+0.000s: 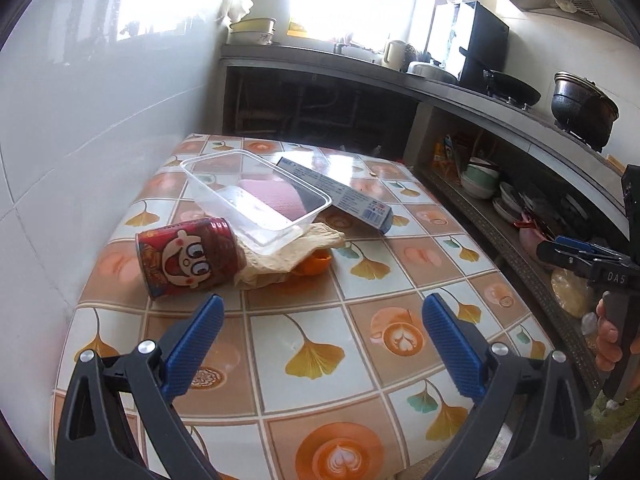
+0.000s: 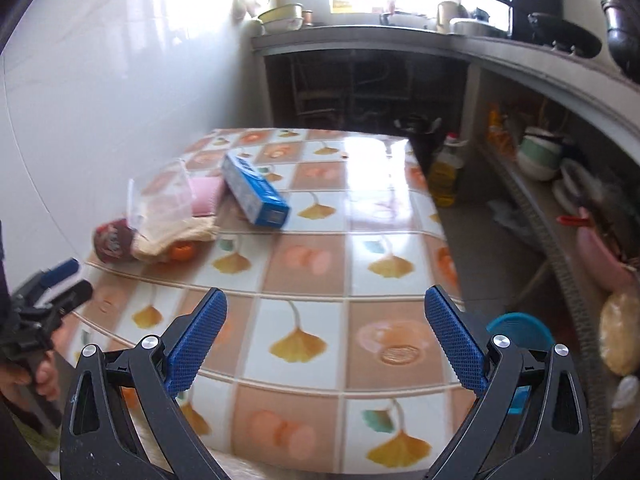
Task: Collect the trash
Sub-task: 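Bring both grippers back over the table, then grasp the red can with the left gripper while the right gripper grasps the clear plastic box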
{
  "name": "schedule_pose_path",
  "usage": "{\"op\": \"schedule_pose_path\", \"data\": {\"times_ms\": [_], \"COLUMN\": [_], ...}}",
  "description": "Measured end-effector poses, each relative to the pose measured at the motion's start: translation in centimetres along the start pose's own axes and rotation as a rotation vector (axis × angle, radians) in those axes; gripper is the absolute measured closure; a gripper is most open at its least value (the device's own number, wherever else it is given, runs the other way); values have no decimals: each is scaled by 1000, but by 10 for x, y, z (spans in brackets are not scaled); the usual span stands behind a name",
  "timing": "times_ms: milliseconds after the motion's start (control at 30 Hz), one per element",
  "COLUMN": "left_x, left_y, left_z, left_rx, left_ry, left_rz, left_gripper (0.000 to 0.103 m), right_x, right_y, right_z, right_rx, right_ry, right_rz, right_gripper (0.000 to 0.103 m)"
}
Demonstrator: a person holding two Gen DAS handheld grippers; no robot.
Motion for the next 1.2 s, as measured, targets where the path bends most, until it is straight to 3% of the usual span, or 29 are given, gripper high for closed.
{"op": "schedule_pose_path", "data": {"times_ms": [200,400,467,667,900,967,1200], "left_x": [-3,2,8,28,54,66,102], "left_y": [13,31,42,69,57,56,55], "left_z": [1,7,13,24,27,26,19], "left_rx": [0,139,169,191,444,517,718], "left_ry": [-48,-76,-67,8,59,106,207], "left_rz": [21,127,176,190,160,147,188], "left_gripper": [6,6,6,6,6,6,6], "right_x": [17,38,46,71,122,139,197], "right_y": [19,35,42,62,94,105,133], "right_z": [4,7,10,27,70,81,95], "right_rx": [29,55,64,89,54,30,-43], "right_ry": [29,68,75,96,165,200,340], "right_rz": [93,186,221,326,442,463,517], "right_gripper": [8,8,10,20,34,38,48]}}
Point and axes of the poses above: each gripper's, at about its wrist camera, not at the fingertips, and x roughly the way its jaws point, y to its left, z to its top, the point moved 1 cm from there along x, roughly the way its jaws point, and after that the axes turned 9 degrees about -y, right-handed, at the moved point
